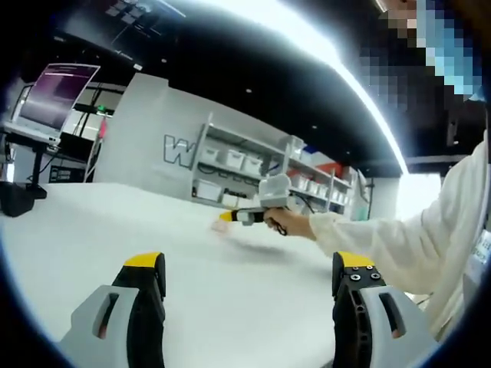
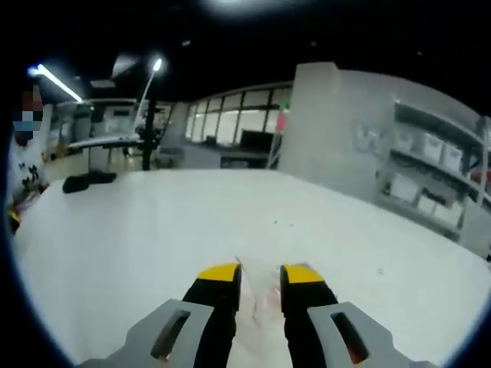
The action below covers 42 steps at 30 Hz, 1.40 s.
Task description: Open the resealable bag by pulling the two sides of the seal apart until the entire bag opening is separated and visibly accessible.
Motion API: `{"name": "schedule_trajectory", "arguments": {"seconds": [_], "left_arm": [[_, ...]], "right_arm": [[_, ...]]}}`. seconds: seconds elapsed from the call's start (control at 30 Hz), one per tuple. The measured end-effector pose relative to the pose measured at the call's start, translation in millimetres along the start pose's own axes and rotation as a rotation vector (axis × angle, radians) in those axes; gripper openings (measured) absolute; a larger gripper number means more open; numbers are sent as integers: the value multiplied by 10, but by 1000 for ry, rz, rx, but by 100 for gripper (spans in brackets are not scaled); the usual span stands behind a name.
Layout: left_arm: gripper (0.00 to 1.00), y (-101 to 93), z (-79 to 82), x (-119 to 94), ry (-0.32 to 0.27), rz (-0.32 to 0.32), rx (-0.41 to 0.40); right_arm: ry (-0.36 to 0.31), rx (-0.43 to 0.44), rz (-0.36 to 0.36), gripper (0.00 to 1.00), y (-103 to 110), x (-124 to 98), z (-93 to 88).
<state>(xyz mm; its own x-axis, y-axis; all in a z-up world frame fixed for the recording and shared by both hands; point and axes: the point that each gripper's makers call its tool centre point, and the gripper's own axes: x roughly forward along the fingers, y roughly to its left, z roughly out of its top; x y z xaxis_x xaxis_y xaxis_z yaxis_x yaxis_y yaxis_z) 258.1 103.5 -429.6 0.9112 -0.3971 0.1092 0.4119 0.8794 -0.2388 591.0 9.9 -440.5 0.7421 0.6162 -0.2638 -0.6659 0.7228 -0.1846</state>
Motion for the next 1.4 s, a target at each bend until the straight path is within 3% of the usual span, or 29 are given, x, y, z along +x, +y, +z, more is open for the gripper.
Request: {"name": "schedule_trajectory", "arguments": {"seconds": [0.07,0.2,0.47,0.7,0.97,1.4], "left_arm": [[88,11,-3,-16,1,4,-1],[88,13,9,-33,-4,4,0],[89,-37,37,-69,-21,-5,0],[88,-74,17,-94,-16,-7,1],[88,-125,28,-70,-21,-20,11],[88,-152,-2,-54,-15,-29,13]], "right_arm": [[-16,-37,-14,30,-7,8,32],[-95,-60,-25,61,44,1,163],[-114,-50,-42,73,94,-78,230],[-91,-28,-64,98,85,-90,87],[-182,-12,-78,100,23,-158,239],[-177,10,-106,100,-34,-232,200]]}}
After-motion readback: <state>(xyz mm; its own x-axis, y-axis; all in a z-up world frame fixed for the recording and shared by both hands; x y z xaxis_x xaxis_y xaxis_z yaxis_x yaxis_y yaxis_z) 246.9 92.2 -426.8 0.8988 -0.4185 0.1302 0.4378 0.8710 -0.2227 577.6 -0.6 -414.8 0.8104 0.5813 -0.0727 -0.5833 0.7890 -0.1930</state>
